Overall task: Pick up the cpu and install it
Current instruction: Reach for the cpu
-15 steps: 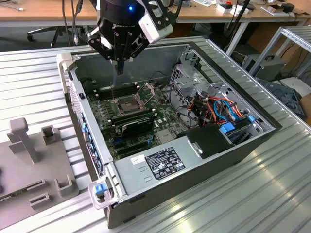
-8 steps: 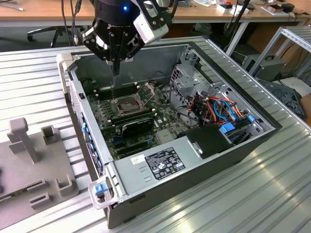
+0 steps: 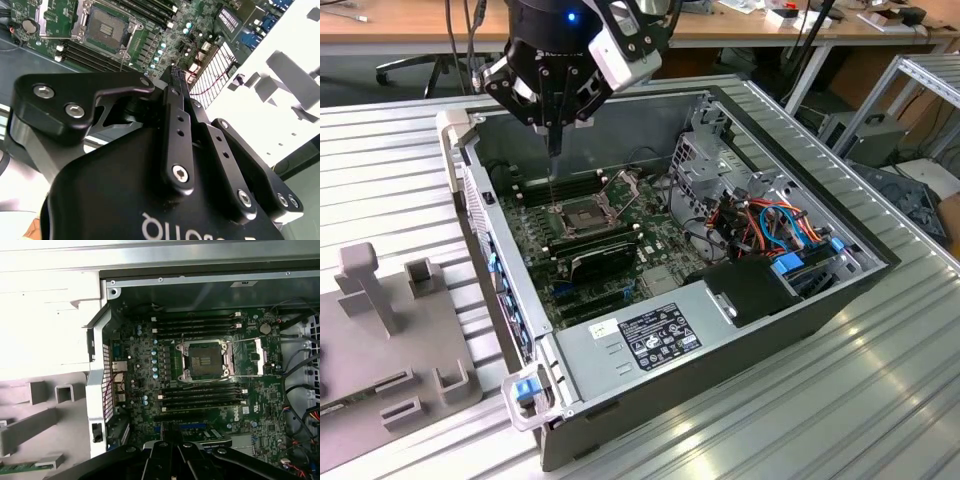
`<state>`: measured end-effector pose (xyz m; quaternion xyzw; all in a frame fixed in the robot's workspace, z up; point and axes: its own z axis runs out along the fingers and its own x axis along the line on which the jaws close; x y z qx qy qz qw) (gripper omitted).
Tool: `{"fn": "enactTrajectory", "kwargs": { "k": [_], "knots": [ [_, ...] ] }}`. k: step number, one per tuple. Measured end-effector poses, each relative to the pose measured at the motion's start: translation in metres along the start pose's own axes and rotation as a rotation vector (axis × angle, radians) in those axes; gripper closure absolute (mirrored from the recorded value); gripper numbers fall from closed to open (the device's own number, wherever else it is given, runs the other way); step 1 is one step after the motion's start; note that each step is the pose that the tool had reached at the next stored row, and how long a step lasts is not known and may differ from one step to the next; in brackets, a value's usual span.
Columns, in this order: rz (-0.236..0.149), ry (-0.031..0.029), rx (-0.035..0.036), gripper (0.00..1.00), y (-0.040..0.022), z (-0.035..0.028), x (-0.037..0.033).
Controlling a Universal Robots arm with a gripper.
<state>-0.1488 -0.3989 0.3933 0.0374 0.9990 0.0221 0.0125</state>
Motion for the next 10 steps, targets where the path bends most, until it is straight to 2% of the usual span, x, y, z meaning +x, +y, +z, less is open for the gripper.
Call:
{"fn": "enactTrajectory", "kwargs": {
  "k": [10],
  "knots": [
    [0.0,0.0,0.0,0.89,-0.0006,-0.0002,0.0082]
  ]
}}
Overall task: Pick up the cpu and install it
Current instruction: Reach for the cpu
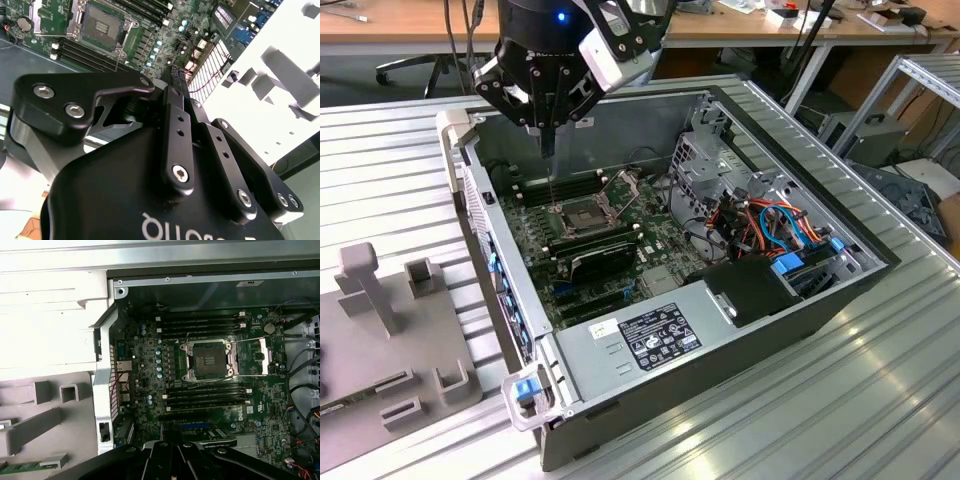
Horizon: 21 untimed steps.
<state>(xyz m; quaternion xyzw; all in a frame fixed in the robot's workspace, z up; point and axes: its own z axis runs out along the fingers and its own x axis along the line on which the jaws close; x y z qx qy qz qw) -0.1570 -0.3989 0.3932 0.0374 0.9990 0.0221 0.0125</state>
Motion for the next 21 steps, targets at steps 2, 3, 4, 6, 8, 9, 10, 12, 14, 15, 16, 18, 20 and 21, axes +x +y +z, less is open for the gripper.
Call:
{"fn": "enactTrajectory", "kwargs": {
  "k": [2,3,4,6,8,9,10,12,14,15,16,18,20,21],
  "knots": [
    [0.0,0.0,-0.0001,0.89,-0.0001,0.0,0.0019],
    [0.0,0.0001,0.0,0.89,-0.0002,-0.0001,0.0033],
    [0.0,0.0,0.0,0.89,-0.0003,-0.0001,0.0041],
    [0.0,0.0001,0.0001,0.89,-0.0004,-0.0002,0.0061],
    [0.0,0.0,0.0,0.89,-0.0005,-0.0002,0.0082],
    [0.0,0.0,0.0,0.89,-0.0007,-0.0003,0.0094],
    [0.0,0.0,0.0001,0.89,-0.0008,-0.0003,0.011],
    [0.0,0.0,0.0,0.89,-0.001,-0.0004,0.0138],
    [0.0,0.0,0.0,0.89,-0.0011,-0.0004,0.0155],
    [0.0,0.0001,0.0,0.89,-0.0012,-0.0005,0.0169],
    [0.0,0.0,0.0001,0.89,-0.0014,-0.0005,0.0188],
    [0.0,0.0,0.0,0.89,-0.0015,-0.0006,0.0209],
    [0.0,0.0001,0.0001,0.89,-0.0017,-0.0006,0.0229],
    [0.0,0.0,0.0,0.89,-0.0018,-0.0007,0.024]
  ]
}}
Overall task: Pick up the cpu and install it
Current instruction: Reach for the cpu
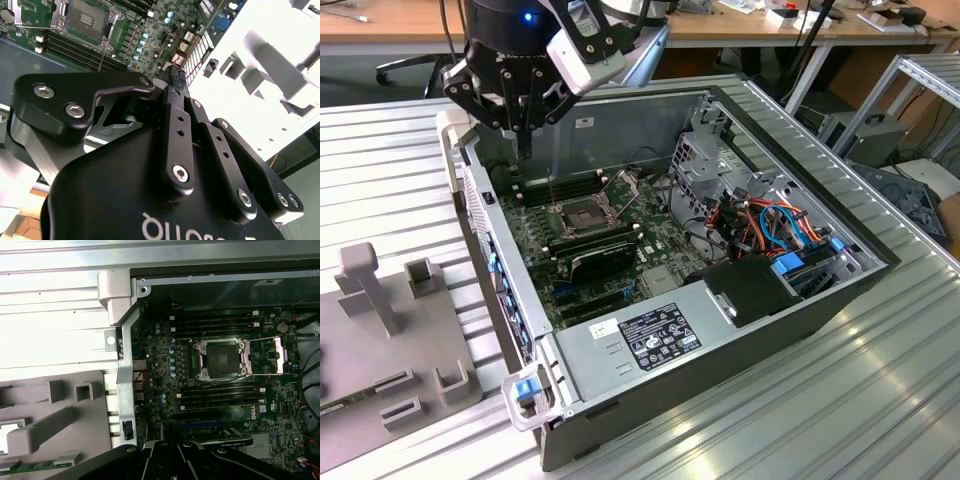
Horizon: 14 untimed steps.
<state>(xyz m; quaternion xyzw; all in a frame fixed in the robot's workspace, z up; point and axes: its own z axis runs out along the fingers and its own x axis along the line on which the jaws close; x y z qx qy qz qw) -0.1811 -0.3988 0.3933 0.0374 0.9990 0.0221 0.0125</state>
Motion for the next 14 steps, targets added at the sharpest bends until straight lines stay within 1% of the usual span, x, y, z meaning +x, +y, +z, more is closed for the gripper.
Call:
{"fn": "enactTrajectory", "kwargs": {
  "k": [14],
  "knots": [
    [0.0,0.0001,0.0001,0.89,-0.0007,-0.0003,0.0096]
  ]
}}
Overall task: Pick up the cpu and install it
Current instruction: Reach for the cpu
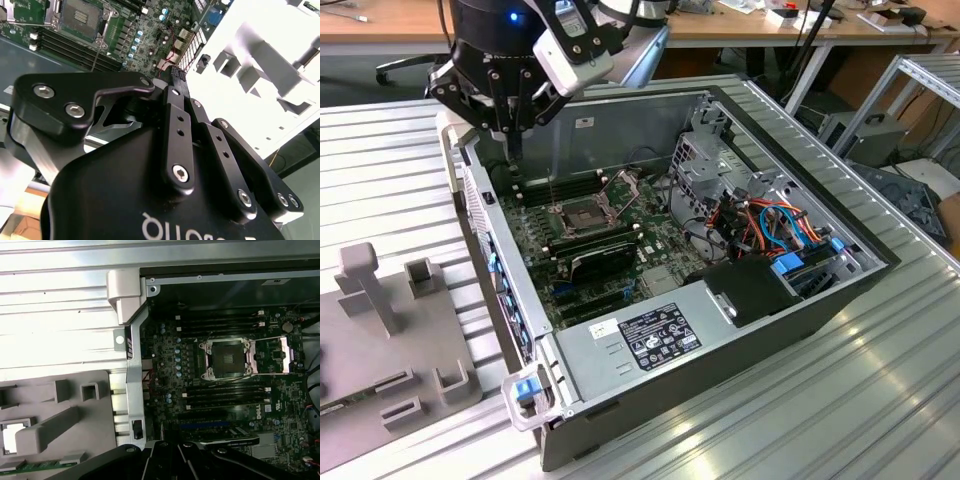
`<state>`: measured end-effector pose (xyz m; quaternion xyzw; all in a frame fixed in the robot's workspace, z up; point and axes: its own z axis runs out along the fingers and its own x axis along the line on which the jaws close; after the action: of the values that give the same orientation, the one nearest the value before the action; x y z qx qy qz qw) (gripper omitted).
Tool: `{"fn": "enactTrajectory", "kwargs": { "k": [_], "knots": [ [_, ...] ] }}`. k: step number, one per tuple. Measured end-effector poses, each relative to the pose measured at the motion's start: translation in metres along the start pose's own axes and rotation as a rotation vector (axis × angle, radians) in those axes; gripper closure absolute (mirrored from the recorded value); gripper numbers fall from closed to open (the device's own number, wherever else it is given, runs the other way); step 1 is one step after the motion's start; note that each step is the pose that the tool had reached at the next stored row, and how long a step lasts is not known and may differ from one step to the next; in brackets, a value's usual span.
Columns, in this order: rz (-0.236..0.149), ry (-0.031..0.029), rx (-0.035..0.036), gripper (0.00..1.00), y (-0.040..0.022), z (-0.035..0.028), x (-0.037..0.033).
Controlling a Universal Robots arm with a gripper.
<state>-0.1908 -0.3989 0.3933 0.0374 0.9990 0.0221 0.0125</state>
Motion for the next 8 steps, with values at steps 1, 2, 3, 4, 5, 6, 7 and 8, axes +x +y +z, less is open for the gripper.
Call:
{"fn": "enactTrajectory", "kwargs": {
  "k": [1,2,3,4,5,6,7,8],
  "knots": [
    [0.0,0.0,0.0,0.89,-0.0001,0.0,0.0014],
    [0.0,-0.0001,-0.0001,0.89,-0.0002,0.0,0.0023],
    [0.0,-0.0001,-0.0001,0.89,-0.0003,-0.0001,0.0036],
    [0.0,-0.0001,-0.0001,0.89,-0.0004,-0.0001,0.0061],
    [0.0,-0.0001,0.0,0.89,-0.0005,-0.0001,0.007],
    [0.0,-0.0001,-0.0001,0.89,-0.0006,-0.0002,0.008],
    [0.0,0.0,0.0,0.89,-0.0007,-0.0002,0.0096],
    [0.0,-0.0001,0.0,0.89,-0.0008,-0.0003,0.0108]
  ]
}}
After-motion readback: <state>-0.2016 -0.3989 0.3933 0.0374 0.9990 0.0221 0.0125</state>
